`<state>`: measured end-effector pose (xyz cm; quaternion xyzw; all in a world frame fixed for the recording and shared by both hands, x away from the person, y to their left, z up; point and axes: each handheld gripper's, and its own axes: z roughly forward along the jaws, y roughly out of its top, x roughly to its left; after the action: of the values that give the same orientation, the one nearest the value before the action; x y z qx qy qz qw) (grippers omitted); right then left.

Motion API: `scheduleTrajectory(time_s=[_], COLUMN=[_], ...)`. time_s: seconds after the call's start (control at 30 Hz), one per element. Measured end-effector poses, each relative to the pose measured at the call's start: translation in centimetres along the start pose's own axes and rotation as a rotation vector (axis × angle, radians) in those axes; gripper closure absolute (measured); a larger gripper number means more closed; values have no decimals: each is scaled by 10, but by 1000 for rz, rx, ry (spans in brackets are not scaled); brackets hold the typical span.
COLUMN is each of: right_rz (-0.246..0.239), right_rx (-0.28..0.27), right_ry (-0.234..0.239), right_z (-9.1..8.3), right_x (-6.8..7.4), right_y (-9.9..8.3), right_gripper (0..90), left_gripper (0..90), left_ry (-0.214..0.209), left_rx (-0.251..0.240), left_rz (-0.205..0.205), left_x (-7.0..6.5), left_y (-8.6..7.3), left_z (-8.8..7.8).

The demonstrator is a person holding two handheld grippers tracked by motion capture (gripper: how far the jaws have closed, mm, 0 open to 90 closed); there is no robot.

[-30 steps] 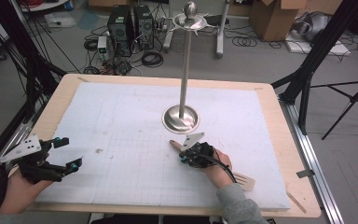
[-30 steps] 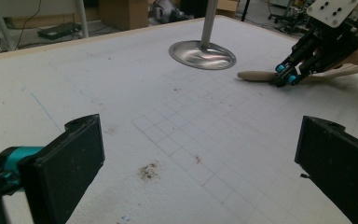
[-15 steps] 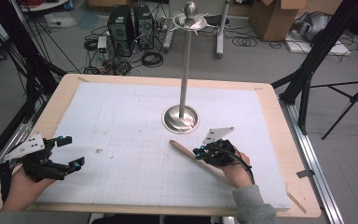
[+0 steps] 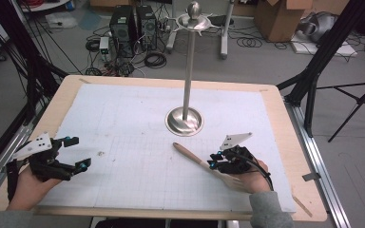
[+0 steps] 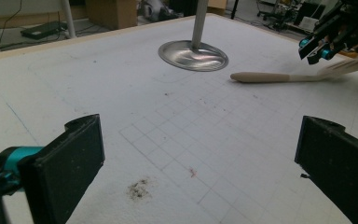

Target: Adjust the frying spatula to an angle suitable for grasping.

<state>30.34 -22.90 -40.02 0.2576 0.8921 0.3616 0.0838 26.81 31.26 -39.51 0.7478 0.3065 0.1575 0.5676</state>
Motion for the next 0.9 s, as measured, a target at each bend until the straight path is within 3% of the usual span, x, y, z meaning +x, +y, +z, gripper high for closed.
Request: scheduleTrajectory(time_s=[0.07, 0.1, 0.13, 0.17, 0.3, 0.43, 0.47, 0.9], right_rz=[1, 1, 5, 5, 11, 27, 23, 20], right_rx=[7, 7, 20, 20, 39, 35, 33, 57], right_ry=[14, 14, 25, 25, 23, 22, 30, 18], right_z=[0, 0, 1, 1, 1, 1, 0, 2], right_x=[1, 1, 1, 1, -2, -3, -4, -8], right_y=[-2, -2, -3, -3, -8, -9, -9, -11], right_gripper=[580, 580, 503, 503, 303, 213, 151, 148], left_gripper=[18, 18, 18, 18, 18, 18, 18, 18], left_ry=[-3, -3, -6, -6, -10, -11, -12, -11], left_rx=[-3, -3, 0, 0, 2, 2, 3, 4], left_rz=[-2, -2, 4, 4, 0, -3, 0, 0], left_x=[0, 0, 1, 1, 0, 0, 1, 1], left_y=[0, 0, 1, 1, 1, 1, 1, 1], left_z=[1, 1, 2, 2, 4, 5, 5, 5])
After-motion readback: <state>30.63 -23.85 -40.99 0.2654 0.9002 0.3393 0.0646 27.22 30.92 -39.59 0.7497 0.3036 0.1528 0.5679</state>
